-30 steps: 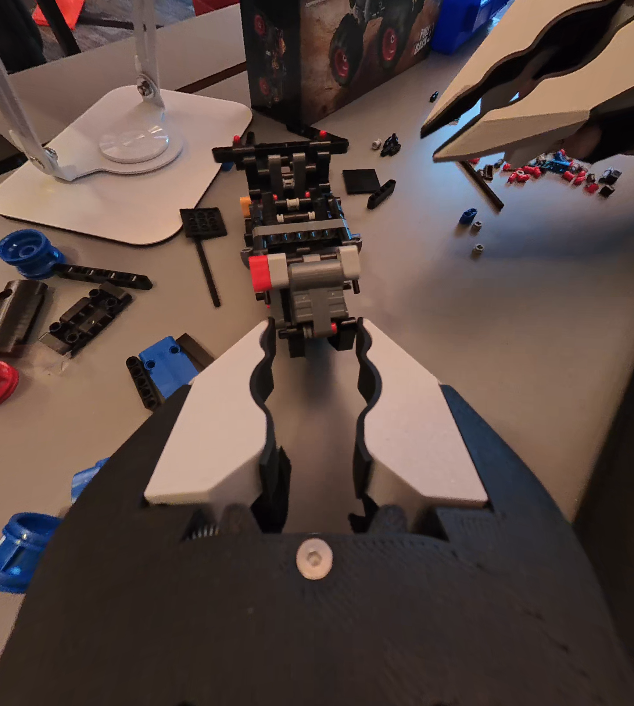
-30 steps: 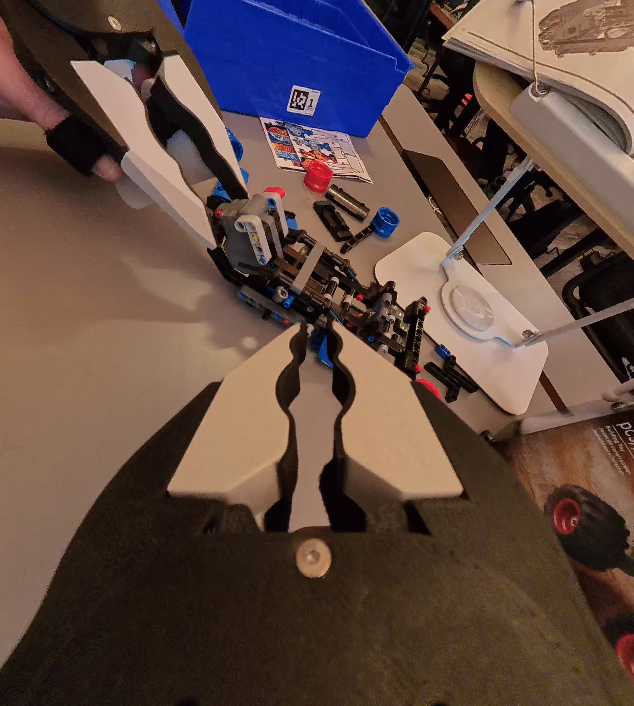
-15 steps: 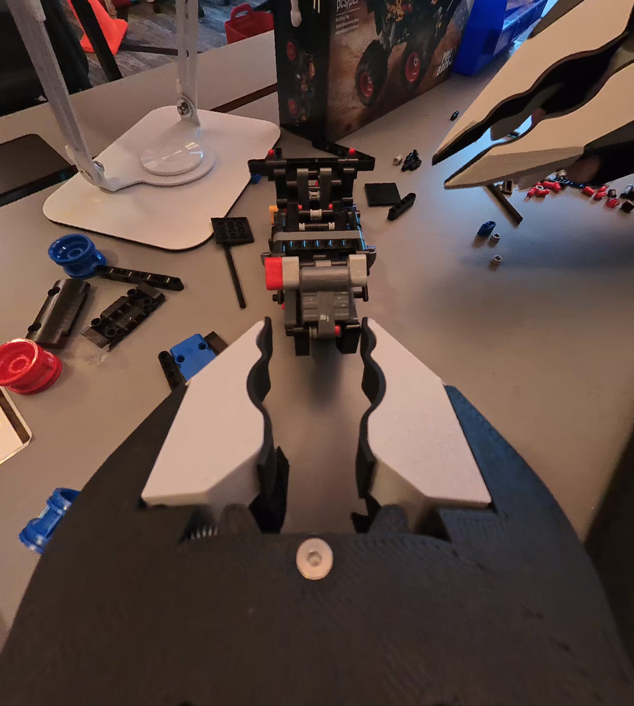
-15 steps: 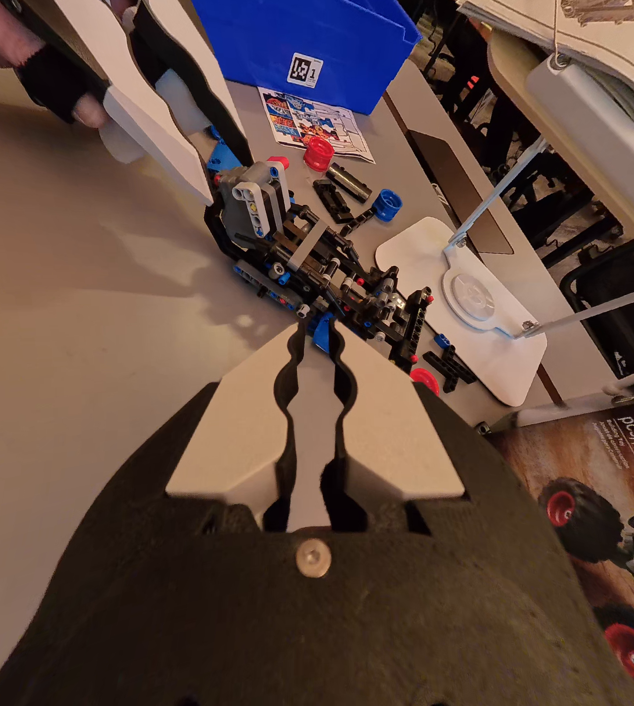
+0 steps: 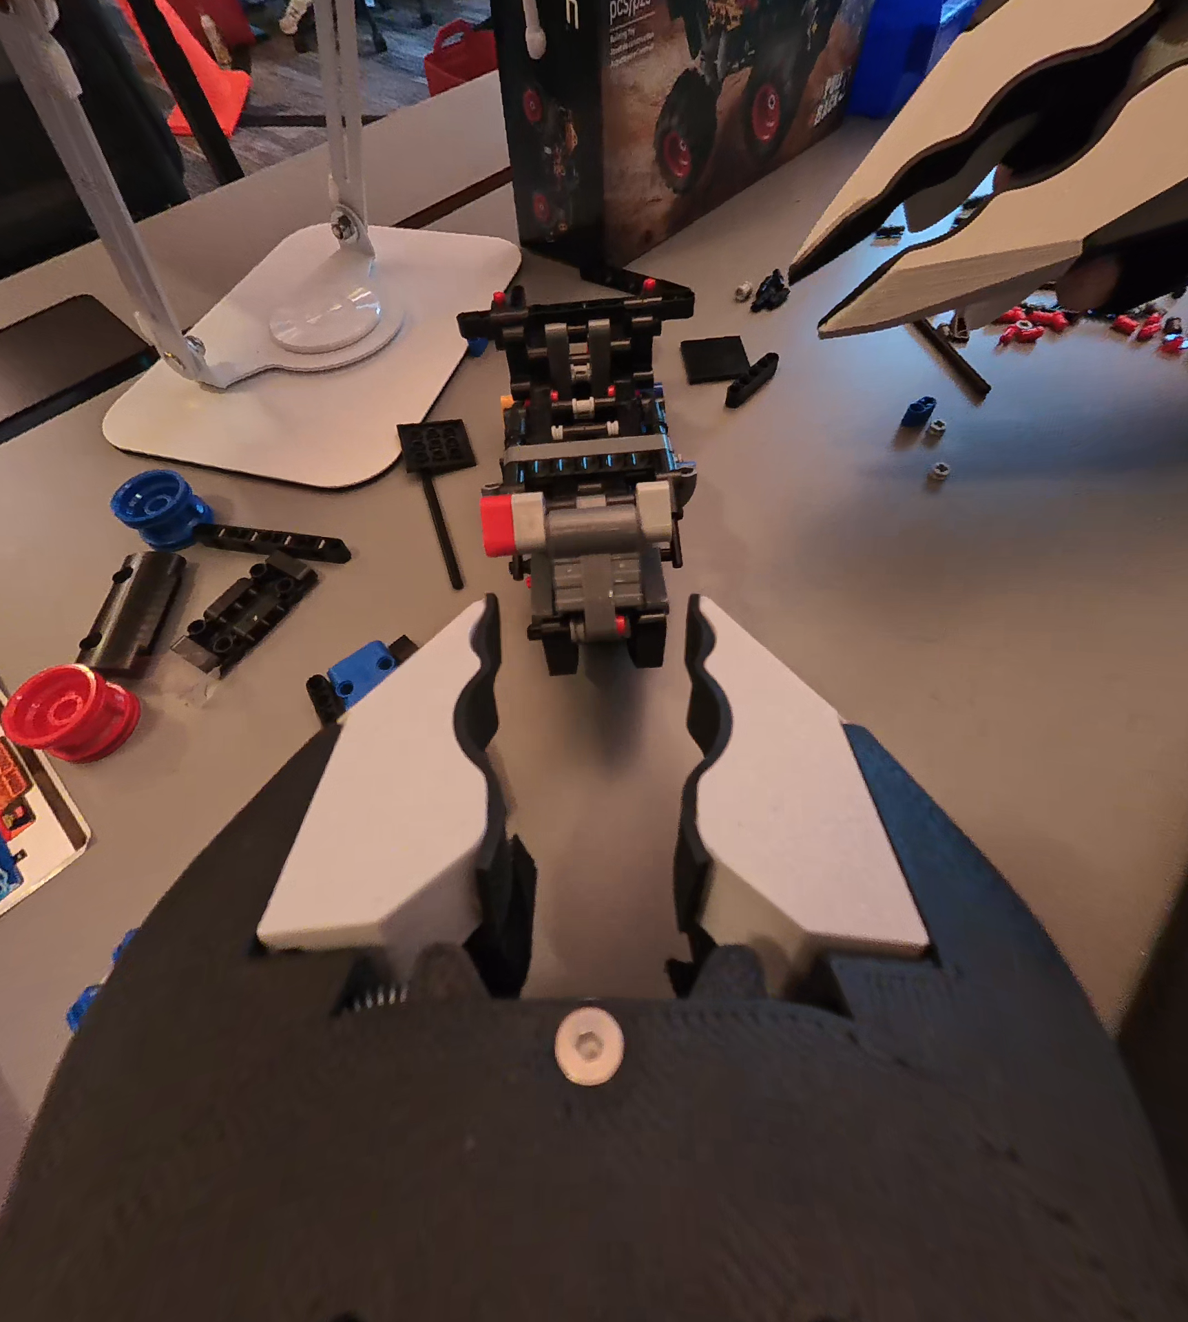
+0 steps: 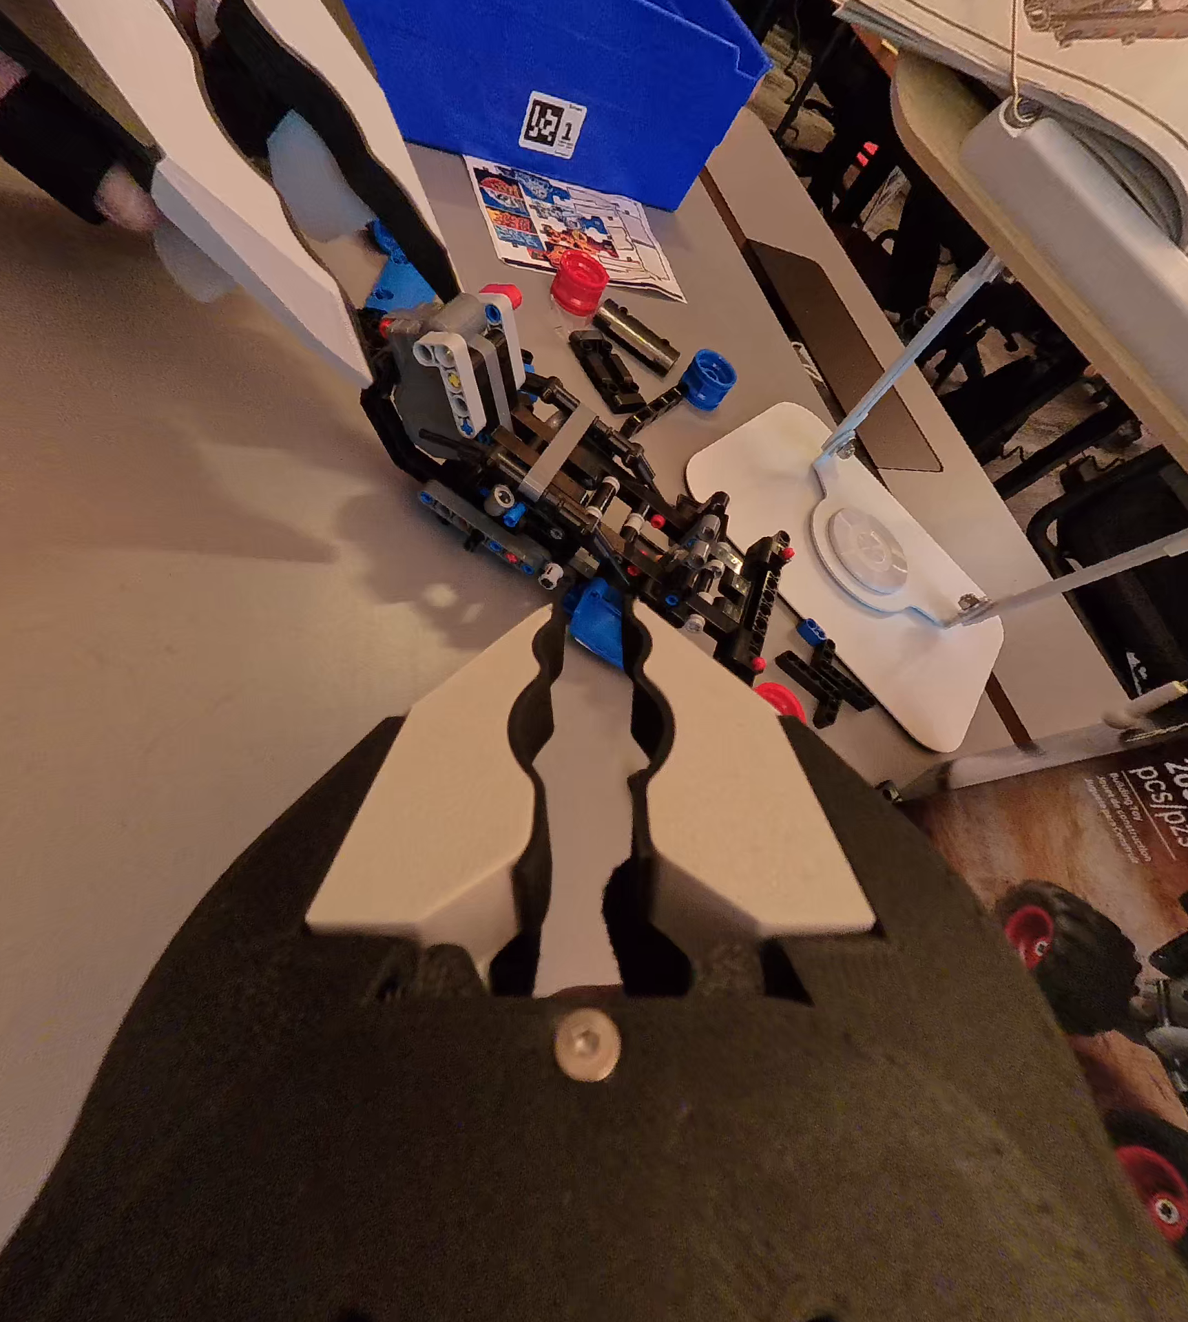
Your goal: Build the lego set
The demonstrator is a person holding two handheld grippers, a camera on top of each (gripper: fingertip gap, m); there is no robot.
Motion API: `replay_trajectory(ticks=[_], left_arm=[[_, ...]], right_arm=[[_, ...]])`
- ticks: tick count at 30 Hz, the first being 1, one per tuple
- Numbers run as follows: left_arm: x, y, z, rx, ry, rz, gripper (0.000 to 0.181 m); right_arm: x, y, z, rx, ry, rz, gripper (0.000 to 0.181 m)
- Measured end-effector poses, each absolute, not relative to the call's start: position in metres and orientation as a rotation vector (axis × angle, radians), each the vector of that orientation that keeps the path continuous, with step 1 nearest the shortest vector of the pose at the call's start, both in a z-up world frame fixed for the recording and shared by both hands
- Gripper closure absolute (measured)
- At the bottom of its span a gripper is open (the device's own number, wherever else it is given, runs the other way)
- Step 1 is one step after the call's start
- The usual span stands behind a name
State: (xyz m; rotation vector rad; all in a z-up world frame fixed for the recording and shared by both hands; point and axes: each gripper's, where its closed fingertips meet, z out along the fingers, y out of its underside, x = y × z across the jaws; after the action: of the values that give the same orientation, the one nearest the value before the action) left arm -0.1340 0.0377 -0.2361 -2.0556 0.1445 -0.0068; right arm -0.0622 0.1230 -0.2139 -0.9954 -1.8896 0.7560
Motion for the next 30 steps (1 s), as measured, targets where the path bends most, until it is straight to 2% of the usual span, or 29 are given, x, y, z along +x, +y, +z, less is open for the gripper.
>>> replay_trajectory(ticks=[15, 20, 26, 30], left_arm=[[-0.145, 0.038, -0.225, -1.997, 0.096, 0.032, 0.131], [-0.147, 0.038, -0.211, -1.934, 0.108, 0.101, 0.132], [-0.124, 0.042, -0.177, -1.788, 0.224, 0.193, 0.136], [-0.094, 0.048, -0.16, -1.716, 0.345, 0.23, 0.138]], right_arm=[[-0.06, 0.132, -0.204, -1.022, -1.855, 0.781, 0.166], [-0.052, 0.157, -0.182, -1.068, -1.777, 0.799, 0.167], [-0.007, 0.204, -0.161, -1.232, -1.775, 0.774, 0.166], [0.039, 0.223, -0.171, -1.36, -1.798, 0.76, 0.166]])
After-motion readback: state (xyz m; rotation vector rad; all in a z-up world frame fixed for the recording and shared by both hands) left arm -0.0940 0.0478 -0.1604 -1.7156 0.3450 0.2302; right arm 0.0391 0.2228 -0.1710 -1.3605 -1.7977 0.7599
